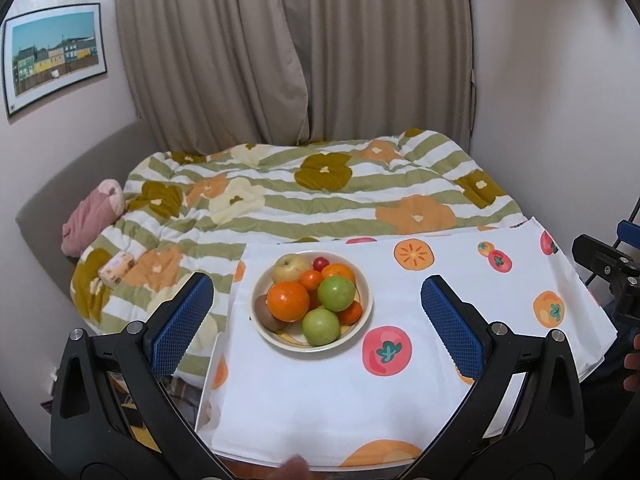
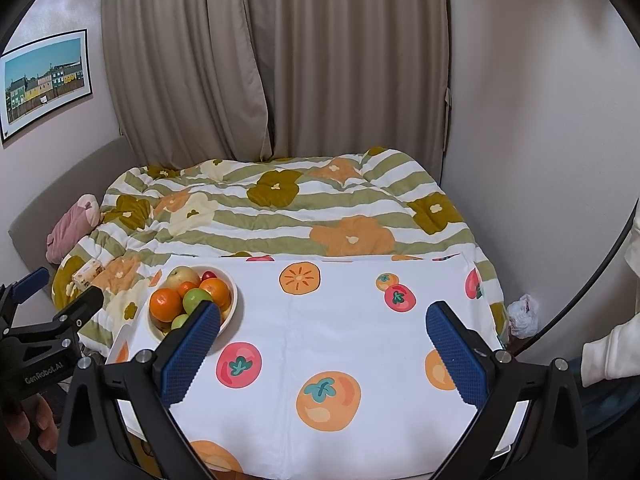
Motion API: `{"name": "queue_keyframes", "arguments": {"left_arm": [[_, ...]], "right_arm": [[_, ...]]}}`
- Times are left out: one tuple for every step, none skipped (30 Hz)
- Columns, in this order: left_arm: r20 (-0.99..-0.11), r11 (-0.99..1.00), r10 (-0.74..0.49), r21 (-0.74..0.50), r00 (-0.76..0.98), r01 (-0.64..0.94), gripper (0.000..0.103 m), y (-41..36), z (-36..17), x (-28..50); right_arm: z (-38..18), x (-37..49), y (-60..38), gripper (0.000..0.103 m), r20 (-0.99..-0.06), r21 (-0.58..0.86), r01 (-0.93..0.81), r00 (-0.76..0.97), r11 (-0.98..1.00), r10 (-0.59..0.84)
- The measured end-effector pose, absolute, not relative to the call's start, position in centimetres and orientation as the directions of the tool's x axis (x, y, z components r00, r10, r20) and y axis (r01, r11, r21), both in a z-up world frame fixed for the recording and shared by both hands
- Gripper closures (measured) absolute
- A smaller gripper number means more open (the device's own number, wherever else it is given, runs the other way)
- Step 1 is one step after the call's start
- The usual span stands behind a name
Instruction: Organize fruits
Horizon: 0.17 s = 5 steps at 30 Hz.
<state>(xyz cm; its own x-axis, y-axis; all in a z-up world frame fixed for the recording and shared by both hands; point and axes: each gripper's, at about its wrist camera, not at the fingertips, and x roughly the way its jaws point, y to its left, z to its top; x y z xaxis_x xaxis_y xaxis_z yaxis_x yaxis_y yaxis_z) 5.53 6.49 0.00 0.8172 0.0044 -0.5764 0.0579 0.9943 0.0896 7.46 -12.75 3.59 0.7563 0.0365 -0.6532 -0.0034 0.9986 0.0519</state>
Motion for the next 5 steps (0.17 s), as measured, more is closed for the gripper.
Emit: {"name": "queue_keyframes", "arguments": {"left_arm": [[-0.575,0.994,0.003,0.088,0.818,0.058,0.000,6.52,0.01,5.52],[-0.574,0.995,0.004,0.087,0.819,0.056,0.000,6.56,0.01,5.51],[-0.573,0.995,0.004,0.084,0.819,0.054,0.000,6.60,0.03,5.54],[-0.573,0.995,0.001,0.079,0.820,0.053,0.000,6.68,0.03,5.55],[-0.573,0.996,-0.001,0.073,0.820,0.052,0.000,6.77,0.06,5.57]], "right_arm": [[3.58,7.45,-12.76,0.000,-0.653,0.052,-0.004,0.756,0.999,0.037],[3.59,7.52,-12.76,0.000,-0.653,0.052,-0.003,0.757,0.999,0.036],[3.62,7.62,-12.75,0.000,-0.653,0.051,-0.003,0.757,0.999,0.035],[3.68,7.62,-12.78,0.000,-0.653,0.052,-0.002,0.757,0.999,0.035],[3.66,7.57,-12.79,0.000,-0.652,0.052,-0.002,0.757,0.999,0.036]]}}
